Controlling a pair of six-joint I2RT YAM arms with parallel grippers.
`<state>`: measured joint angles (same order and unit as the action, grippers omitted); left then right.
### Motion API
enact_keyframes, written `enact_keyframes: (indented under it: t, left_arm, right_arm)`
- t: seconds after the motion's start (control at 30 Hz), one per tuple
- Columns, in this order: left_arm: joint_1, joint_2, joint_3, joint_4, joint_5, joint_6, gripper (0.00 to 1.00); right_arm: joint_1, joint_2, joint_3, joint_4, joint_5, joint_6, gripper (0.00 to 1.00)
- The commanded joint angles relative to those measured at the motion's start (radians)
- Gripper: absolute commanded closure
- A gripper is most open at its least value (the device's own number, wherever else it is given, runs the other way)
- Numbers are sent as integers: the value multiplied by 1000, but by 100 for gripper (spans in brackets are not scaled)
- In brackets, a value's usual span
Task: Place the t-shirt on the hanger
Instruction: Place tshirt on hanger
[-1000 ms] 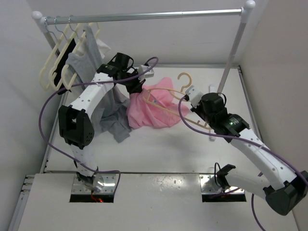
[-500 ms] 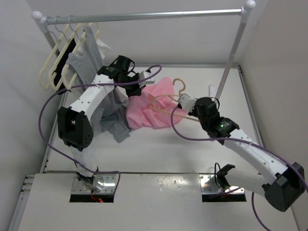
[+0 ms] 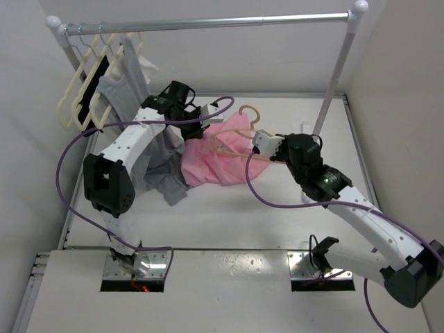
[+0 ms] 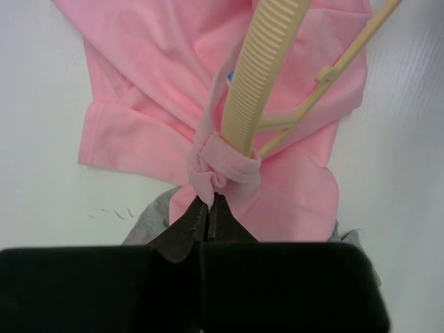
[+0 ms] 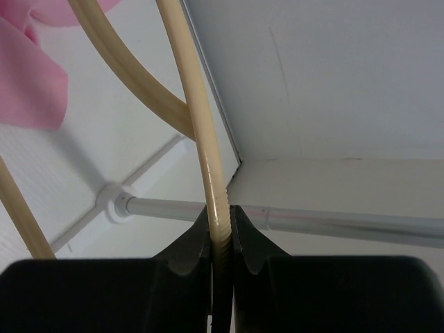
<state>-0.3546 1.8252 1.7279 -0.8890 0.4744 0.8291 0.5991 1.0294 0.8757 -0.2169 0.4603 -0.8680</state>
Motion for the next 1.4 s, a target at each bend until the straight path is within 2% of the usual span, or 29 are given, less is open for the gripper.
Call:
enact_keyframes:
  t: [0.0,0.07,0.27,0.4,0.6,0.73,0.87,1.13,1.2,1.27,1.33,1.37]
  left_arm:
    - [-7,3,27,13,38,-1,100]
    - [-7,3,7,13,38,22,100]
    - [-7,-6,-13,13,-23,59,100]
    - [-7,19,-4,13,-13,62,100]
    - [-7,-4,-30,13,38,80,100]
    - [-7,-4,-51,22,-14,90,100]
    - [-7,6,-36,48,-26,76,100]
    - [-26,19,-18,48,7,64,100]
    - [-26,19,-18,59,-29,64,100]
    - [-26,31,-18,59,-48,53,100]
    - [-26,31,-18,71,-48,44,100]
    - [-26,40,-7,71,-48,44,100]
  right_arm:
    - [7,6,3,66,-5,-81,100]
    - [7,20,-15,144,5,-130,100]
    - [7,41,20,93,28,-223,100]
    - [7,20,34,71,28,-233,100]
    - [7,29,-24,211,46,-304,100]
    - [7,51,-6,240,46,-365,100]
    - [7,31,45,151,5,-365,100]
    - [7,21,15,208,-29,-365,100]
    - [7,21,58,176,-78,-295,100]
    - [7,55,173,21,-124,-202,100]
    - [7,75,227,-100,-124,-187,100]
    - [7,75,227,-101,-115,-187,100]
